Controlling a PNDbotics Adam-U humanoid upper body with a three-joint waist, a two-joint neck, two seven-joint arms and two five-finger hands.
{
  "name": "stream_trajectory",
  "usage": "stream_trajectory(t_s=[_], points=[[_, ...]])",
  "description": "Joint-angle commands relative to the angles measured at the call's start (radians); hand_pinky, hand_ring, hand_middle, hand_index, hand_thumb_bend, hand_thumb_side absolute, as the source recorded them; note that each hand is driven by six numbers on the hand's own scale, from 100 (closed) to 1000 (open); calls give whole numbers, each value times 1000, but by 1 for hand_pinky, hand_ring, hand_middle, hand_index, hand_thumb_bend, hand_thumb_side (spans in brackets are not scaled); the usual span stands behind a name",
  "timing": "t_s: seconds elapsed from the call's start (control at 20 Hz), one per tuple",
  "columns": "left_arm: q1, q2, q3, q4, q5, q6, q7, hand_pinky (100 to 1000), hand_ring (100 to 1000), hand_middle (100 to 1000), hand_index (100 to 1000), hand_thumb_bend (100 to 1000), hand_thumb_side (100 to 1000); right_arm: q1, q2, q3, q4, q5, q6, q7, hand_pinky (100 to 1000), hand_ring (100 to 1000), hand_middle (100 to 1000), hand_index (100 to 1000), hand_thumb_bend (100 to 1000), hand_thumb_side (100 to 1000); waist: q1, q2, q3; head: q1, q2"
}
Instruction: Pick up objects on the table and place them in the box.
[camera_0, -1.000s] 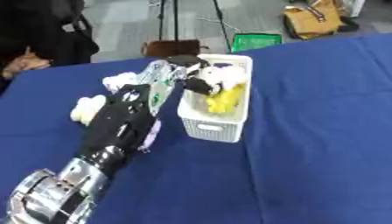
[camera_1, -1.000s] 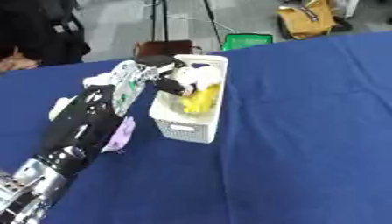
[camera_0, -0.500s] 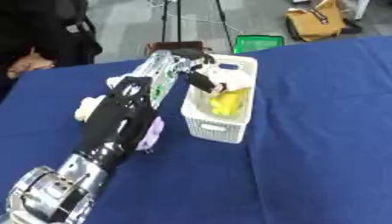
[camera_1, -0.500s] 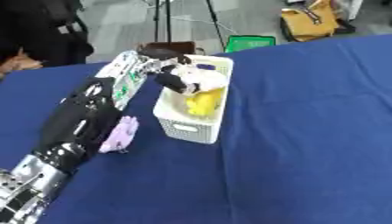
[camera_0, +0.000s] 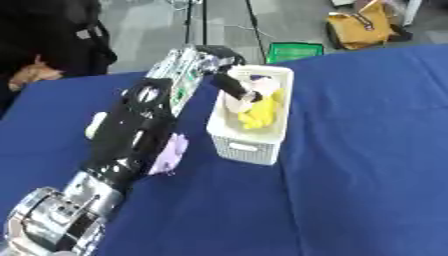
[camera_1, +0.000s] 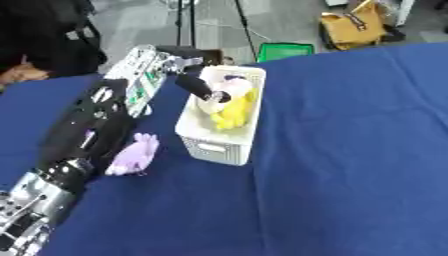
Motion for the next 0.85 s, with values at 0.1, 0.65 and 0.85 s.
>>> stream_trajectory(t_s=[0.1, 0.65, 0.85], points=[[-35, 40, 3, -70, 11, -3, -28, 772, 871, 917, 997, 452, 728, -8, -6, 2, -16, -5, 4, -1, 831, 866, 690, 741, 100, 912, -14, -31, 5, -4, 12], [5, 155, 21, -424, 181, -20, -109, 734, 830, 872, 947, 334, 769, 6, -12, -6, -16, 2, 11, -8, 831, 865, 691, 741, 100, 913, -25, -43, 48, -33, 27], [47, 214, 41, -586, 260, -1, -118, 725, 818, 860, 938, 302, 780, 7, -14, -9, -16, 7, 13, -11, 831, 865, 692, 741, 100, 915, -30, -45, 62, -41, 29]])
